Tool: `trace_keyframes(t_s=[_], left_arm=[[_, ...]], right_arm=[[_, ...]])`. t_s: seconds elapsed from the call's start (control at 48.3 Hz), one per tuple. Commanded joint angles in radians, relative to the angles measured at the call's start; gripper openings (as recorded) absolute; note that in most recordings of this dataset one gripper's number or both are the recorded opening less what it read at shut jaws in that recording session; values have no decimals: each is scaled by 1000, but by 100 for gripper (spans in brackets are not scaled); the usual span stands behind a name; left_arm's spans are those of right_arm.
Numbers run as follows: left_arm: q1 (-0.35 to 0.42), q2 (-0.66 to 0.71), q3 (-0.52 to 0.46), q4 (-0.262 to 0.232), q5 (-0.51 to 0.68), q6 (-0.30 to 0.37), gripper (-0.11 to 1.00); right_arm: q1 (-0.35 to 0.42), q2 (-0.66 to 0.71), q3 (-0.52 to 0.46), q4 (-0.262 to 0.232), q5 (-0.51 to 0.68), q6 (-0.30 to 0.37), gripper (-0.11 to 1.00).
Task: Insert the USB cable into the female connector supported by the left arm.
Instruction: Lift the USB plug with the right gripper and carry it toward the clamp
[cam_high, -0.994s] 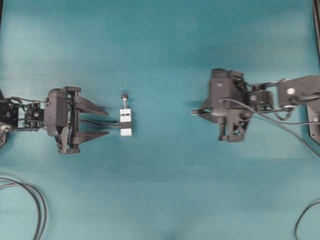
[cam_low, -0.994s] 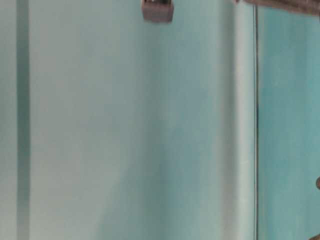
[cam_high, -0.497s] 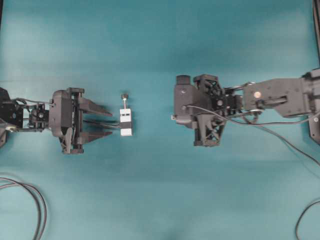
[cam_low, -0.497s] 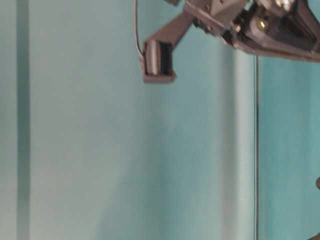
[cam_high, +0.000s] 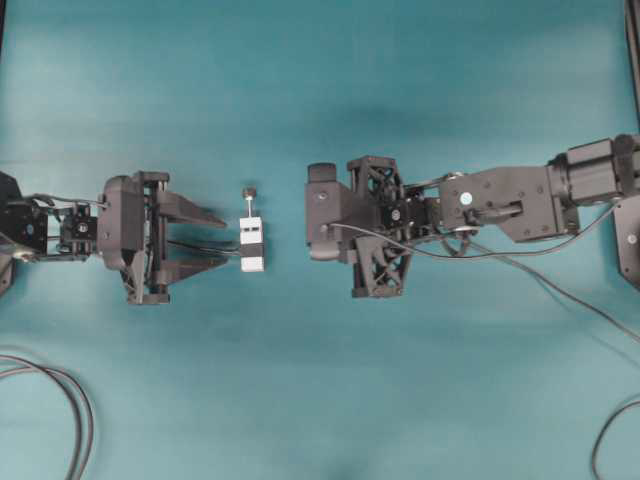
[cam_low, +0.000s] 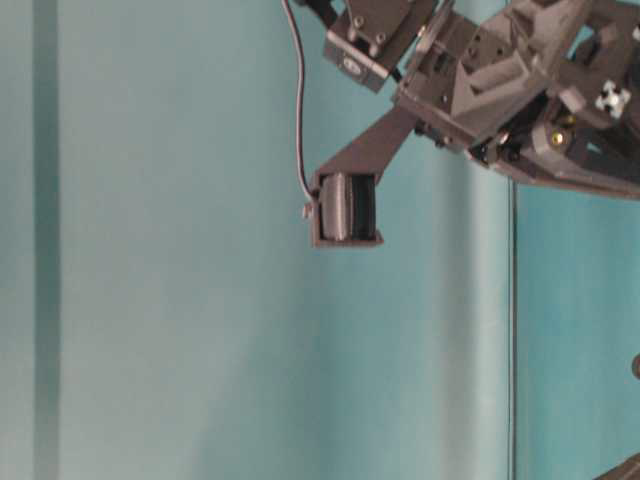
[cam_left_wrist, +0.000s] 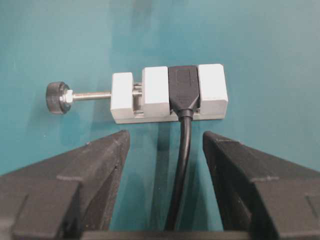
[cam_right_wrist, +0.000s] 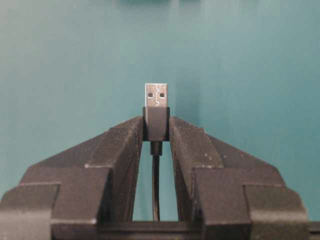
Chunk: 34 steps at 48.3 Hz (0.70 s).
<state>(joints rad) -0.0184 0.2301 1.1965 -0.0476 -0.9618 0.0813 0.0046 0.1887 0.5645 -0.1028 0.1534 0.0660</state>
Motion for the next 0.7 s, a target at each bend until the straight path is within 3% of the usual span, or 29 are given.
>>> trace_keyframes(t_s=[0.0, 0.683], left_arm=[[2, -5, -11, -3, -11, 9, 68], [0, 32, -32, -2, -9, 12, 68]], right_arm=[[5, 0, -46, -3, 9, -2, 22], [14, 98, -163, -25, 14, -2, 22]])
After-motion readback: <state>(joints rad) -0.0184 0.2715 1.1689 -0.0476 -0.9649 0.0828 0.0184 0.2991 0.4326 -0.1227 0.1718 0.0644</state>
